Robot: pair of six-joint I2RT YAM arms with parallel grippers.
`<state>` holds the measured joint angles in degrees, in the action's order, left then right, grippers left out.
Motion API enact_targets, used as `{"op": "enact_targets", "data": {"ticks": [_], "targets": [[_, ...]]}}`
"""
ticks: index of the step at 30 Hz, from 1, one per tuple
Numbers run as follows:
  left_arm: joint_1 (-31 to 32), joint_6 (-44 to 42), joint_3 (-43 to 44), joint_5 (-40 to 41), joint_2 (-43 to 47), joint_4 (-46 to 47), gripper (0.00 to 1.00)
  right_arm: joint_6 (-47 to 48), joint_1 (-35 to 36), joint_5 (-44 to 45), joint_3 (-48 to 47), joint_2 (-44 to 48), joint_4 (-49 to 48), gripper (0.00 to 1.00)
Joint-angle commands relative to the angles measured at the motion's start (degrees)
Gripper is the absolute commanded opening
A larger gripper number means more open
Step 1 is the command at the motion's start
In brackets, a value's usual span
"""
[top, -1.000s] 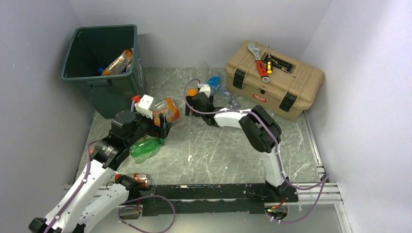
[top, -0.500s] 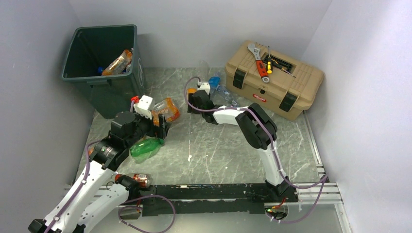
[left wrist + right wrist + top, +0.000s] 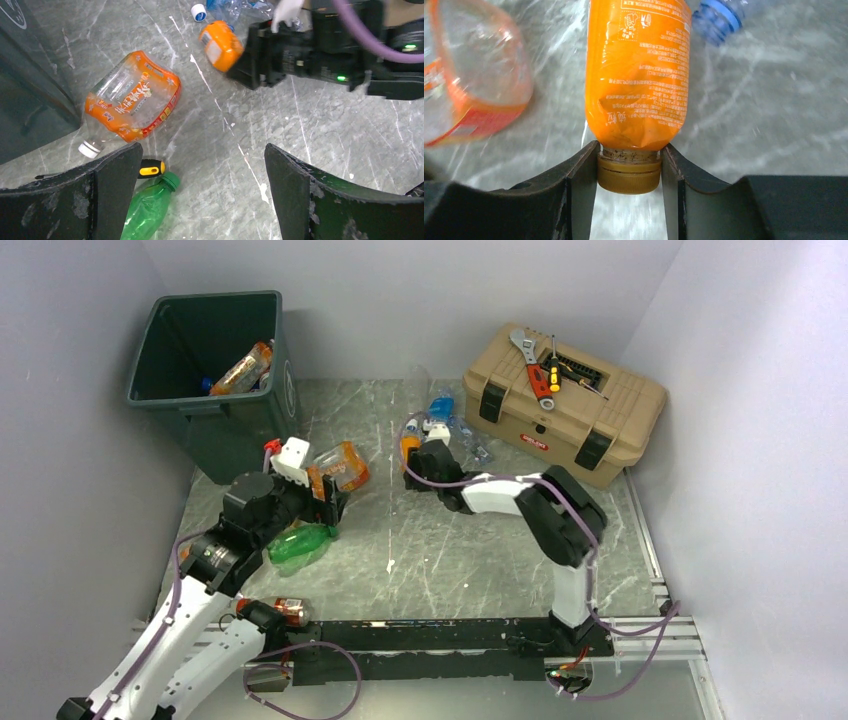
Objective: Put the plastic bottles in the bin
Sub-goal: Pick up the plastic bottle at the center of the board.
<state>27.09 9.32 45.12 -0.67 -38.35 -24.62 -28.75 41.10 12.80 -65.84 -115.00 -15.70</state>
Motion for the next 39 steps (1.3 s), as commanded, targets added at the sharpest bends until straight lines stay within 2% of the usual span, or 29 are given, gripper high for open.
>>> {"op": "enact_targets", "data": {"ticks": [1,2,5,8,12,16,19,22,27,31,34,39], "targets": [[-0.02,0.26,1.22,0.49,1.32,2.25,0.97,-0.49,0.85,-1.77,8.21,15.89,-2.08,0.05],[0.02,0.26,1.2,0.49,1.44,2.38,0.97,-0.51,1.04,-2.31,9.7,19.43,-0.01,0.0],[0.01,0.19,0.91,0.16,1.92,3.34,0.98,0.78,1.67,-6.46,12.52,30.25,9.57,0.0],[-0.01,-0.12,-0.64,-3.2,3.5,7.06,1.0,2.81,1.78,-12.97,11.02,38.77,23.57,0.0],[-0.01,-1.7,-7.04,-12.01,7.28,18.86,1.0,5.59,1.79,-21.77,7.56,46.3,41.59,0.0],[0.06,-6.73,-12.2,-23.32,9.77,30.3,1.0,6.82,1.84,-29.92,6.87,53.39,51.53,0.0],[0.26,-14.37,-9.85,-31.97,8.21,27.5,0.99,6.84,1.79,-33.94,5.11,57.06,57.33,0.0],[2.44,-23.25,-8.37,-35.15,6.21,24.16,0.99,9.86,1.8,-37.44,1.41,56.98,63.64,0.0],[11.7,-43.33,-1.37,-28.74,-0.71,9.22,0.99,14.71,1.87,-40.1,-2.54,54.9,71.29,0.0],[19.14,-56.17,2.62,-21.5,-4.22,4.5,0.99,16.5,1.81,-40.62,-4.42,53.79,73.05,0.0],[23.27,-60.6,5.78,-19.46,-7.8,2.41,1.0,16.72,1.88,-43.13,-5.41,52.55,72.33,0.0],[34.49,-67.19,6.65,-9.21,-12.85,0.71,1.0,16.42,1.88,-46.0,-6.15,51.16,69.91,0.0]]}}
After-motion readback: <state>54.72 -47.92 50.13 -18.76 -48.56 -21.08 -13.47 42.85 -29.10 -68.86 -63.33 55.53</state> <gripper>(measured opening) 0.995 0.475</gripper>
